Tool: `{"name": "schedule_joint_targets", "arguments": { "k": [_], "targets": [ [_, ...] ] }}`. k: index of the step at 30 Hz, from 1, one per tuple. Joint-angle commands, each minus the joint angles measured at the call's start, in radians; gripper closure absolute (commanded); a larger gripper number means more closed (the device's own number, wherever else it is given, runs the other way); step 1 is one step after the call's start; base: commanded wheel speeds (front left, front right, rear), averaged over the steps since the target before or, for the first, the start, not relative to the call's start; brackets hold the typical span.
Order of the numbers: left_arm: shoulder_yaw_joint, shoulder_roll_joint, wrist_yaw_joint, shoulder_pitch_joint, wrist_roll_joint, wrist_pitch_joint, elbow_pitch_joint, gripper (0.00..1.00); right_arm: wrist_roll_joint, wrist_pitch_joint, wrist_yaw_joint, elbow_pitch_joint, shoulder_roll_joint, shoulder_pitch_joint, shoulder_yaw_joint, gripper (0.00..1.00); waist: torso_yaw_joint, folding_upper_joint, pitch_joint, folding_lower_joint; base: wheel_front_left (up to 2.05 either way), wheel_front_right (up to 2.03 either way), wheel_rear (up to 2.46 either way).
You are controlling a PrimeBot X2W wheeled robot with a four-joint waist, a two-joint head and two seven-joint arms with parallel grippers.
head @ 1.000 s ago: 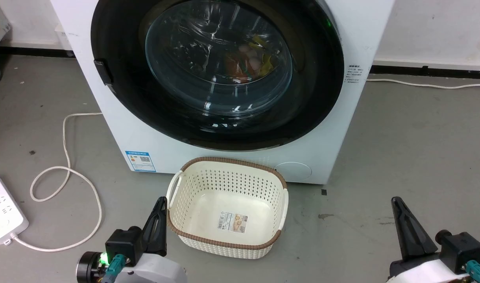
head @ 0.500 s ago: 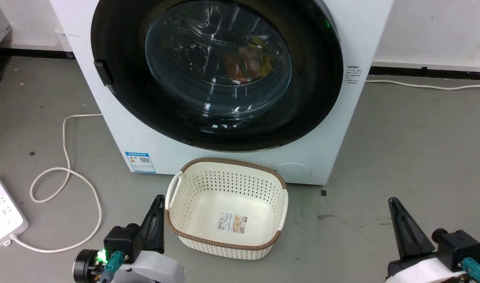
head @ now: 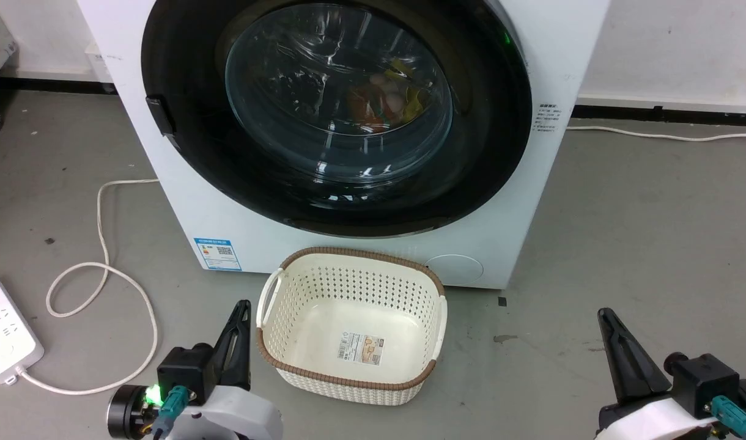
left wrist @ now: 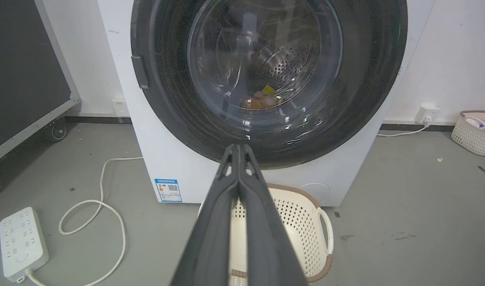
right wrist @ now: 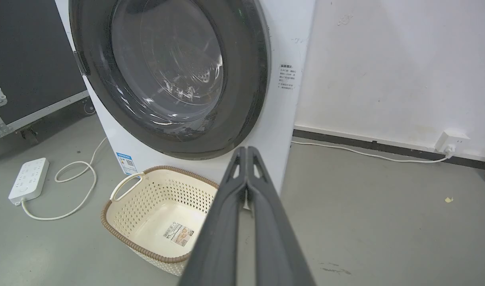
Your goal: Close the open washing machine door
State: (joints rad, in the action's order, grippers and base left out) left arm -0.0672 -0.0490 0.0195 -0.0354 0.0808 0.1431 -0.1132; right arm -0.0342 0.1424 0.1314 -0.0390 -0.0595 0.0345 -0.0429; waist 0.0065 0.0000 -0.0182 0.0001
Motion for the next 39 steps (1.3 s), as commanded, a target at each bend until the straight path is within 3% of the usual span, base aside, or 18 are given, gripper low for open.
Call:
{"name": "schedule_joint_targets", "arguments": {
  "k": [1,39],
  "targets": [
    [0.005,-0.001,-0.007,0.015,-0.008,-0.005,0.008,1.00,0.007,-0.004,0.000,0.009,0.004,-0.014,0.003,1.00,0.000,0.0000,0.000,0.0000,0.00,0.00,0.00],
    [0.040,-0.001,-0.014,0.027,-0.049,-0.083,0.067,1.00,0.022,-0.082,-0.001,0.026,0.007,-0.026,0.025,1.00,-0.004,0.0000,0.010,0.0000,0.00,0.00,0.00]
  ]
}}
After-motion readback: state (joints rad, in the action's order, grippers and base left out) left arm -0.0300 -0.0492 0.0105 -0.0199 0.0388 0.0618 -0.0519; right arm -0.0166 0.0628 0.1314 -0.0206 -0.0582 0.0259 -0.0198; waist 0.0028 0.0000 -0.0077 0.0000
